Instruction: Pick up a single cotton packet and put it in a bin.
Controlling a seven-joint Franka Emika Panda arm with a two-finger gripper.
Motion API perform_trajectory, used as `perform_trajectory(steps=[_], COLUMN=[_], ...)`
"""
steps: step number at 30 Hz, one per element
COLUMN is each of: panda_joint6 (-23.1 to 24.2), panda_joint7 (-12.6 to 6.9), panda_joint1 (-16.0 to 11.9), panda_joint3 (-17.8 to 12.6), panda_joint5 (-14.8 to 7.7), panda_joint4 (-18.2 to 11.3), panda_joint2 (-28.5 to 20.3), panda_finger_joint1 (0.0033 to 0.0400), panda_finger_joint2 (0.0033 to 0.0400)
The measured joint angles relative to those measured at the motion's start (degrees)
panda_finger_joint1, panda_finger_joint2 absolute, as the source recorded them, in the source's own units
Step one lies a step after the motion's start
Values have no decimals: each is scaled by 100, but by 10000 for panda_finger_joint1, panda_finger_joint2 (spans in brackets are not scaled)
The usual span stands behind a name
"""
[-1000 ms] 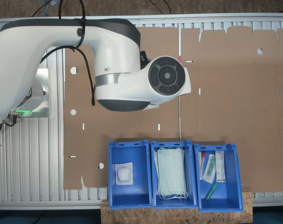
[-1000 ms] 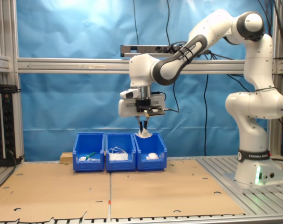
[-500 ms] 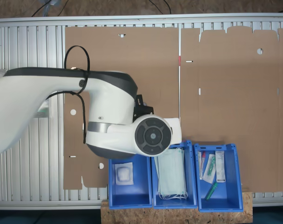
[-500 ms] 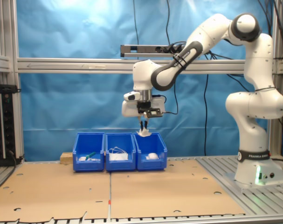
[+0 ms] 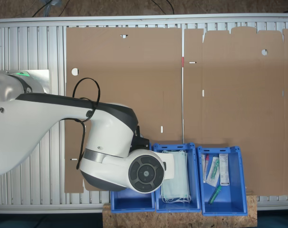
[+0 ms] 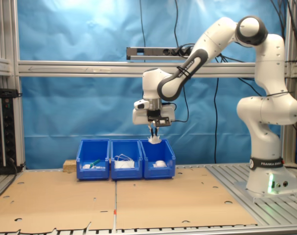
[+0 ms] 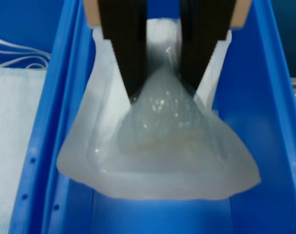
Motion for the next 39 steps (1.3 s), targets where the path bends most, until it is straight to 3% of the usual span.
perform_trajectory(steps=[18,39], panda_joint6=[341,459], panda_joint7=[-455,-758], panda_joint1=[-4,-5], panda_joint3=[-500,-577], panda_joint5=[-14,-14], panda_joint4=[0,-40], panda_joint2=[114,123], panda_finger_joint1=[44,44], panda_finger_joint2=[44,44])
